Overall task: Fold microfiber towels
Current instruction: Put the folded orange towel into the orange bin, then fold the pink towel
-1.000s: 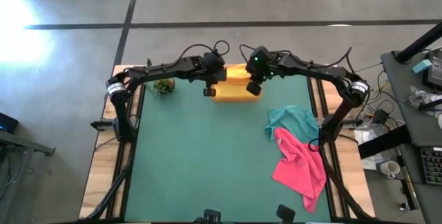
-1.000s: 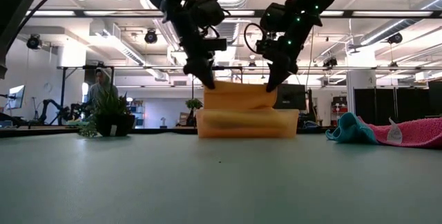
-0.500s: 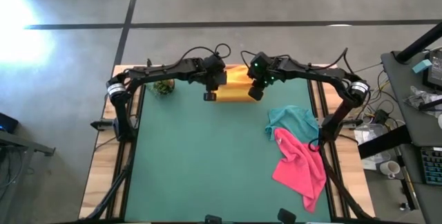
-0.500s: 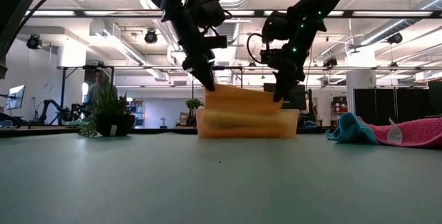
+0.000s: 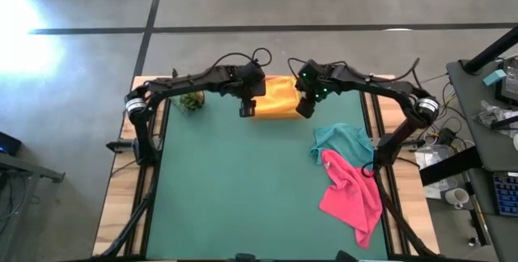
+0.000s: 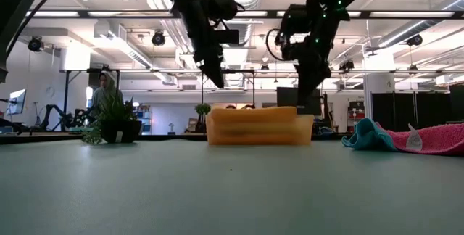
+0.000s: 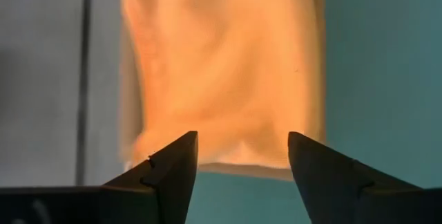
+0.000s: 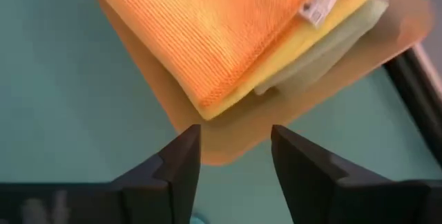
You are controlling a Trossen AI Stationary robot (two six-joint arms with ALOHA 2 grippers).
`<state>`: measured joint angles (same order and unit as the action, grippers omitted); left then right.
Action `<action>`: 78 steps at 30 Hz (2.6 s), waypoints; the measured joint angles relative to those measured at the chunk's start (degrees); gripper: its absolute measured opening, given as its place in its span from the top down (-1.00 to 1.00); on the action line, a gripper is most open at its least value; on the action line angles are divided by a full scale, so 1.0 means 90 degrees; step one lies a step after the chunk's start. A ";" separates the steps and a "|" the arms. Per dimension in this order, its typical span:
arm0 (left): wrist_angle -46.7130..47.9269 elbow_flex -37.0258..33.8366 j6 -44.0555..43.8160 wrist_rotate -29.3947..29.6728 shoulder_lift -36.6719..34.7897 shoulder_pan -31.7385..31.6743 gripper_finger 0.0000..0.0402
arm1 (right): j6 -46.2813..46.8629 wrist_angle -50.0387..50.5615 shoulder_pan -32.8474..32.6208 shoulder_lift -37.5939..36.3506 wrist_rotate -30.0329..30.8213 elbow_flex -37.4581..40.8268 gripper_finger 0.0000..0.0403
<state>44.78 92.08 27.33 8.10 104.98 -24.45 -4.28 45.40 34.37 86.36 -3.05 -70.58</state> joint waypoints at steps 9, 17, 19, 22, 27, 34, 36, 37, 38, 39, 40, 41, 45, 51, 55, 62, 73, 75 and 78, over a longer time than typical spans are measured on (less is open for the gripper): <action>0.1041 0.0215 -0.0118 0.0990 -0.0471 -0.0025 -0.06 | 0.0188 -0.1752 -0.0017 -0.0031 -0.1027 -0.0009 0.13; 0.1080 -0.0449 -0.0889 0.0981 -0.1097 -0.0083 -0.06 | 0.0682 -0.2748 0.0061 0.0920 -0.0816 -0.0017 0.13; 0.1082 -0.0676 -0.0904 0.0973 -0.1220 -0.0080 -0.06 | 0.0801 -0.2724 0.0087 0.1163 -0.0556 -0.0027 0.13; 0.1062 -0.1040 -0.1010 0.0964 -0.1348 -0.0102 -0.06 | 0.0931 -0.2617 0.0121 0.1361 -0.0493 -0.0027 0.14; 0.0688 -0.1646 -0.1061 0.0964 -0.1520 -0.0117 -0.06 | 0.0926 -0.2446 0.0160 0.1454 -0.0495 -0.0026 0.21; 0.0323 -0.2077 -0.1164 0.0964 -0.1600 -0.0117 -0.06 | 0.0909 -0.2179 0.0172 0.0718 -0.0532 -0.0027 0.30; 0.0169 -0.2115 -0.1165 0.0964 -0.1600 -0.0117 -0.06 | 0.0907 -0.1869 0.0172 0.0367 -0.0534 -0.0027 0.31; 0.0099 -0.2133 -0.1164 0.0964 -0.1600 -0.0117 -0.06 | 0.0909 -0.1702 0.0170 0.0168 -0.0539 -0.0027 0.32; 0.0026 -0.2148 -0.1163 0.0964 -0.1600 -0.0117 -0.06 | 0.0916 -0.1487 0.0170 -0.0027 -0.0539 -0.0027 0.33; -0.0077 -0.2152 -0.1163 0.0964 -0.1600 -0.0117 -0.06 | 0.0920 -0.1252 0.0151 -0.0218 -0.0541 -0.0027 0.34; -0.0201 -0.2154 -0.1163 0.0964 -0.1600 -0.0117 -0.06 | 0.0945 -0.1037 0.0119 -0.0402 -0.0536 -0.0021 0.34; -0.0322 -0.2155 -0.1164 0.0964 -0.1600 -0.0117 -0.06 | 0.1003 -0.0869 0.0081 -0.0585 -0.0535 0.0004 0.34; -0.0945 -0.2155 -0.1163 0.0964 -0.1600 -0.0116 -0.06 | 0.1406 -0.0273 -0.0199 -0.1276 -0.0544 0.0199 0.34; -0.1496 -0.2153 -0.1177 0.0902 -0.1602 -0.0094 -0.06 | 0.2511 -0.0203 -0.1084 -0.2292 -0.0543 0.1091 0.36; -0.1479 -0.2152 -0.1495 0.0773 -0.1637 -0.0022 -0.06 | 0.3520 -0.0258 -0.1874 -0.2882 -0.0493 0.1758 0.39; -0.1486 -0.2174 -0.2524 0.0539 -0.1656 0.0318 -0.06 | 0.5102 -0.0266 -0.3247 -0.3433 -0.0360 0.2519 0.45; -0.1369 -0.2453 -0.3552 0.0542 -0.1651 0.1294 -0.06 | 0.6627 -0.0002 -0.4994 -0.3419 -0.0227 0.3030 0.55; -0.1360 -0.2463 -0.3723 0.0546 -0.1650 0.1503 -0.06 | 0.6991 0.0247 -0.5285 -0.3419 -0.0055 0.3032 0.58; -0.1409 -0.2463 -0.3874 0.0555 -0.1648 0.1840 -0.06 | 0.7495 0.0576 -0.5718 -0.3419 0.0146 0.3090 0.66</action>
<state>32.09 69.91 -7.53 13.09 90.15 -7.88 63.17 50.58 -17.09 55.59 -1.74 -42.77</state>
